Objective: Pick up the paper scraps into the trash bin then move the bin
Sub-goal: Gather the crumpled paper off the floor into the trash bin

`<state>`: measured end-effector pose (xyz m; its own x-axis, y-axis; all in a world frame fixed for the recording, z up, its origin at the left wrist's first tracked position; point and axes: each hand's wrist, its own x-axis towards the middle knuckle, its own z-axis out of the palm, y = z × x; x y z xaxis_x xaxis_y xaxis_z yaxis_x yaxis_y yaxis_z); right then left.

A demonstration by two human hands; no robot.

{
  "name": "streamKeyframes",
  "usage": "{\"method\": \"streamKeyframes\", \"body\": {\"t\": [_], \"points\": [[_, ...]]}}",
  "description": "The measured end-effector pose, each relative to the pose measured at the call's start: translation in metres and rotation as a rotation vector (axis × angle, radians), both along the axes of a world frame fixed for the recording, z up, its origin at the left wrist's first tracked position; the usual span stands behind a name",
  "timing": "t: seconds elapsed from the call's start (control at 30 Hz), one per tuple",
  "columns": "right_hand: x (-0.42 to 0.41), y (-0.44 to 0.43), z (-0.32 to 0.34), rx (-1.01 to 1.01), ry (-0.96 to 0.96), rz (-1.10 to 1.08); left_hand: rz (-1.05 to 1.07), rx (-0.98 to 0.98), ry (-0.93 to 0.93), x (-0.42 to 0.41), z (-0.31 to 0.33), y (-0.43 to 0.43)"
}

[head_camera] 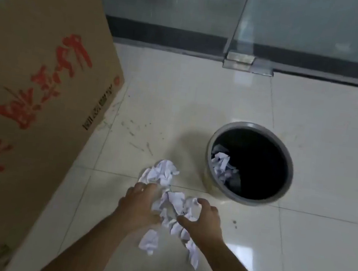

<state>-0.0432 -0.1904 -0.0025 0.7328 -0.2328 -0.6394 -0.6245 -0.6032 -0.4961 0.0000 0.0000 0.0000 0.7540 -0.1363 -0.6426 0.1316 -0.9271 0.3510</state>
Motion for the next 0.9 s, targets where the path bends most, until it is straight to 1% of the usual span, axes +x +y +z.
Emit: {"method": "streamKeyframes", "body": {"t": [0.03,0.13,0.23,0.3,0.4,0.53,0.6,0.73,0.77,0.83,0.9], "points": [[0.005,-0.003,-0.023,-0.033,-0.011,0.019,-0.010,-0.009,-0.030,0.010,-0.024,-0.001],[0.017,-0.011,-0.085,-0.140,0.046,0.050,-0.110,0.100,-0.092,0.041,-0.087,-0.003],[0.015,-0.015,-0.140,-0.163,0.083,0.084,-0.315,0.243,-0.157,0.059,-0.145,-0.006],[0.015,-0.019,-0.164,-0.151,0.051,0.108,-0.427,0.315,-0.190,0.079,-0.168,-0.004],[0.015,-0.026,-0.181,-0.137,0.052,0.140,-0.510,0.370,-0.134,0.102,-0.188,-0.006],[0.009,-0.025,-0.190,-0.181,0.081,0.218,-0.563,0.356,-0.030,0.098,-0.201,-0.019],[0.007,-0.019,-0.193,-0.195,0.074,0.240,-0.576,0.336,-0.019,0.083,-0.205,-0.027],[0.007,-0.002,-0.209,-0.235,0.024,0.268,-0.540,0.309,-0.162,0.049,-0.221,-0.042],[0.007,0.003,-0.214,-0.244,-0.005,0.261,-0.484,0.259,-0.172,0.043,-0.225,-0.044],[0.007,0.011,-0.221,-0.247,-0.024,0.262,-0.370,0.126,-0.132,0.033,-0.229,-0.047],[0.009,0.017,-0.223,-0.191,-0.014,0.249,-0.306,0.013,-0.083,0.025,-0.227,-0.048]]}}
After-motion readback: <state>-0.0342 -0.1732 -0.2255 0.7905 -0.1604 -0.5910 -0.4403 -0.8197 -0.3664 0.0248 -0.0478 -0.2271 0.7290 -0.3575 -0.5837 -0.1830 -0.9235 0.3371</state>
